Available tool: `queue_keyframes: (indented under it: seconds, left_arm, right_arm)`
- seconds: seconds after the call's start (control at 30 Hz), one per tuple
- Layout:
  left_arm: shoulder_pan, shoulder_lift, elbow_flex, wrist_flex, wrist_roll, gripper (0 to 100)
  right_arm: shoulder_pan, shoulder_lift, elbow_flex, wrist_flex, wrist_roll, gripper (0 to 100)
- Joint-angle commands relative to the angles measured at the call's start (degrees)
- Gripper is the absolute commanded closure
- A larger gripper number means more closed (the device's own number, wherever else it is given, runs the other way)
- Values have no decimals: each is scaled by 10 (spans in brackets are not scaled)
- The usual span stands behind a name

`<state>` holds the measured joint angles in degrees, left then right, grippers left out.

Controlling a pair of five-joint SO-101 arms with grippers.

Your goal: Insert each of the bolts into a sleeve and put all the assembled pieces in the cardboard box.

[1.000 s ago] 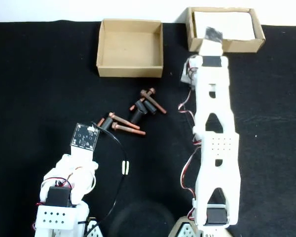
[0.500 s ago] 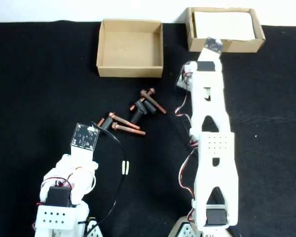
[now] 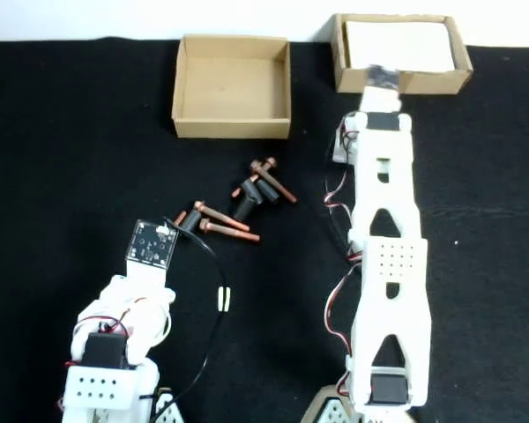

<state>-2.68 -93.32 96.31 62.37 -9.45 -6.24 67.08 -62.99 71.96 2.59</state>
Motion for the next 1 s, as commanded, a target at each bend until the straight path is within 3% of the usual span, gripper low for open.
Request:
queue_keyframes:
  seconds: [0.0,0.17,0.3,0.53,0.8,0.97]
  left_arm:
    - [5,-4,13,2,-3,991]
    - [5,-4,13,2,-3,991]
    - [5,-4,13,2,-3,991]
    - [5,-4,13,2,-3,991]
    - [5,-4,13,2,-3,991]
    - [5,-4,13,2,-3,991]
  right_arm:
    - [-11,1,-4,-22,72,899]
    - [-8,-1,-4,-3,118,993]
    - [-8,-5,-17,61,135,991]
    - [-7,-4,-175,295,136,991]
    - [23,-116,-136,290,136,982]
    - [0,-178,-103,273,108,780]
